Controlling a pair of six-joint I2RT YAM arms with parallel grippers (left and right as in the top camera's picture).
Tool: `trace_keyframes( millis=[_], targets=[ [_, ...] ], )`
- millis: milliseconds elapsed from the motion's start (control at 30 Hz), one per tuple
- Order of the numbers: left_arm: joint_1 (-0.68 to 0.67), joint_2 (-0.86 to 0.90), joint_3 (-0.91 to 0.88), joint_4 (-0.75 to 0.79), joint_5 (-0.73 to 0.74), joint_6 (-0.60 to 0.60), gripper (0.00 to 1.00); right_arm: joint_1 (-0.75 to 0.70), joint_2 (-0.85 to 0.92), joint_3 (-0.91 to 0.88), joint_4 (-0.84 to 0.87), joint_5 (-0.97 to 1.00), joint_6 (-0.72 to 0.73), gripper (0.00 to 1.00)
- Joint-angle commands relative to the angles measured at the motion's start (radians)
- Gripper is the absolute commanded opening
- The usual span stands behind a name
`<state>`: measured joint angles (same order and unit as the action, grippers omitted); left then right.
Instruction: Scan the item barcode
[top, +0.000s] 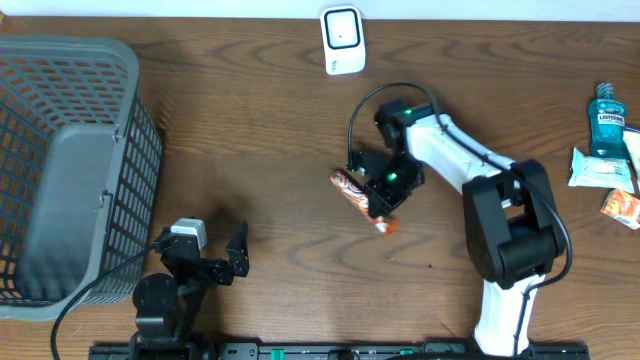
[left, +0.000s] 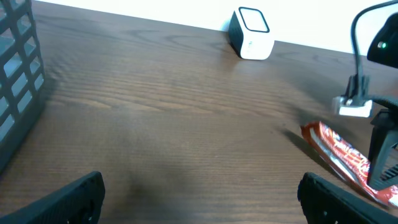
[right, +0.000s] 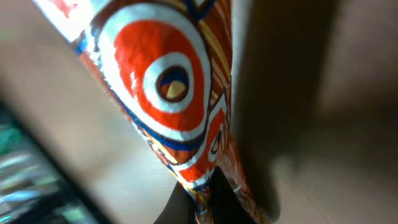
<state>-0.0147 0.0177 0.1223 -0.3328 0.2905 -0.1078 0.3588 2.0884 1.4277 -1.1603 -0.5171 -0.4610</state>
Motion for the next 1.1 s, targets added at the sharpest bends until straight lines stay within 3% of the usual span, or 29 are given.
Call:
trace_keyframes(
  millis=[0, 200, 333, 600, 1067],
  targets=[
    [0.004, -0.001, -0.015, -0.019, 0.015, -0.002, 0.98, -0.057, 0.008, 0.017, -0.036, -0.4, -0.145, 0.01],
    [0.004, -0.001, -0.015, -0.019, 0.015, -0.002, 0.98, -0.104, 0.008, -0.022, -0.16, -0.636, -0.354, 0.01],
    [0.004, -0.001, -0.015, -0.019, 0.015, -0.002, 0.98, -0.1, 0.008, -0.023, -0.275, -0.695, -0.527, 0.01],
    [0.004, -0.001, -0.015, -0.019, 0.015, -0.002, 0.99, -0.08, 0.008, -0.025, -0.541, -0.801, -1.037, 0.01],
    [0.004, -0.001, -0.015, -0.019, 0.015, -0.002, 0.98, 0.038, 0.005, -0.027, -0.542, -0.791, -1.125, 0.01]
  ],
)
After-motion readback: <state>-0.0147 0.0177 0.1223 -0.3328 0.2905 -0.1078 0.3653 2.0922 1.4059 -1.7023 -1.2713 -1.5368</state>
